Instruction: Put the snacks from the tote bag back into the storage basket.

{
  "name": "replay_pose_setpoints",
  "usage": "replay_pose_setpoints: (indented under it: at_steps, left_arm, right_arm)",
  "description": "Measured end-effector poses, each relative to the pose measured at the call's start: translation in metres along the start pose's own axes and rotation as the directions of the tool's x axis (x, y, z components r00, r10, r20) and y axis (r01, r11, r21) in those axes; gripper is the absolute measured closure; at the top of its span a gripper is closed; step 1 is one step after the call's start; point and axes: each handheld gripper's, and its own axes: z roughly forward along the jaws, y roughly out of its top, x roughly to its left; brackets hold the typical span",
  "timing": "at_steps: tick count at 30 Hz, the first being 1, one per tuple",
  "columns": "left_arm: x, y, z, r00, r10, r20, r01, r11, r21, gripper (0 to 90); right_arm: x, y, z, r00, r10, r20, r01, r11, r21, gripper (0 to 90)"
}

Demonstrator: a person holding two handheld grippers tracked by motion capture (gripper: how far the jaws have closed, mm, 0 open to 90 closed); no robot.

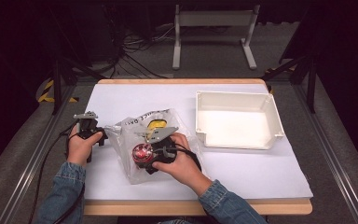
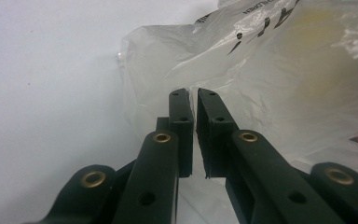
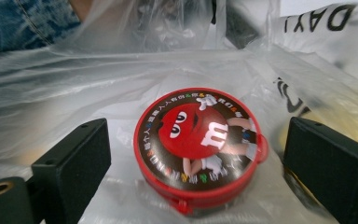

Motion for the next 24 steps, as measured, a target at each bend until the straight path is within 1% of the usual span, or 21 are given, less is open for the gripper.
replay_pose_setpoints:
  at_steps: [1,3,4,6,9,10,14,16,18,20,22,24]
  left_arm:
    - [0.000,0.000,-0.001,1.0000,0.001,-0.004,-0.001,1.0000,-0.004,84.2]
    - [-0.001,0.000,-0.003,1.0000,-0.004,-0.004,0.004,0.9999,-0.014,82.3]
    - [-0.001,0.001,-0.005,1.0000,0.003,-0.004,-0.003,0.9999,-0.014,81.7]
    - [-0.002,0.002,-0.007,1.0000,0.004,-0.003,-0.004,0.9998,-0.021,81.0]
    - [-0.003,0.003,-0.008,1.0000,0.009,0.002,-0.009,0.9997,-0.022,80.4]
    - [-0.004,0.003,-0.009,0.9999,0.014,-0.003,-0.014,0.9997,-0.020,81.5]
    - [-0.001,0.000,-0.009,1.0000,0.001,-0.008,-0.001,0.9998,-0.019,82.9]
    - [-0.001,-0.001,-0.010,1.0000,-0.005,-0.005,0.005,0.9997,-0.022,83.4]
    - [0.000,-0.001,-0.011,1.0000,-0.007,-0.006,0.007,0.9997,-0.024,83.4]
    - [0.000,-0.001,-0.011,1.0000,-0.003,-0.007,0.003,0.9997,-0.025,83.2]
    - [0.000,-0.002,-0.011,1.0000,-0.007,-0.005,0.007,0.9997,-0.024,82.6]
    - [-0.001,-0.001,-0.011,1.0000,-0.005,-0.003,0.005,0.9998,-0.021,81.4]
  right_arm:
    - [0.000,-0.001,0.006,1.0000,-0.005,0.003,0.005,1.000,0.014,7.2]
    - [0.000,-0.003,0.012,1.0000,-0.007,0.004,0.007,1.000,0.026,7.3]
    - [0.000,-0.003,0.014,0.9999,-0.013,0.006,0.013,0.999,0.032,7.5]
    - [-0.001,-0.005,0.018,0.9997,-0.022,0.010,0.022,0.999,0.041,9.2]
    - [-0.001,-0.006,0.020,0.9995,-0.029,0.011,0.029,0.998,0.049,9.9]
    - [-0.002,-0.008,0.021,0.9993,-0.036,0.014,0.035,0.997,0.063,10.4]
    - [-0.003,-0.013,0.025,0.9986,-0.050,0.016,0.048,0.995,0.091,9.7]
    - [-0.005,-0.020,0.028,0.9982,-0.056,0.020,0.054,0.992,0.111,8.9]
    - [-0.007,-0.029,0.032,0.9980,-0.060,0.020,0.057,0.988,0.141,7.7]
    - [-0.008,-0.036,0.034,0.9973,-0.070,0.023,0.066,0.984,0.167,6.4]
    - [-0.007,-0.037,0.031,0.9962,-0.082,0.027,0.077,0.985,0.155,5.7]
    - [-0.007,-0.038,0.031,0.9963,-0.082,0.024,0.077,0.983,0.164,5.8]
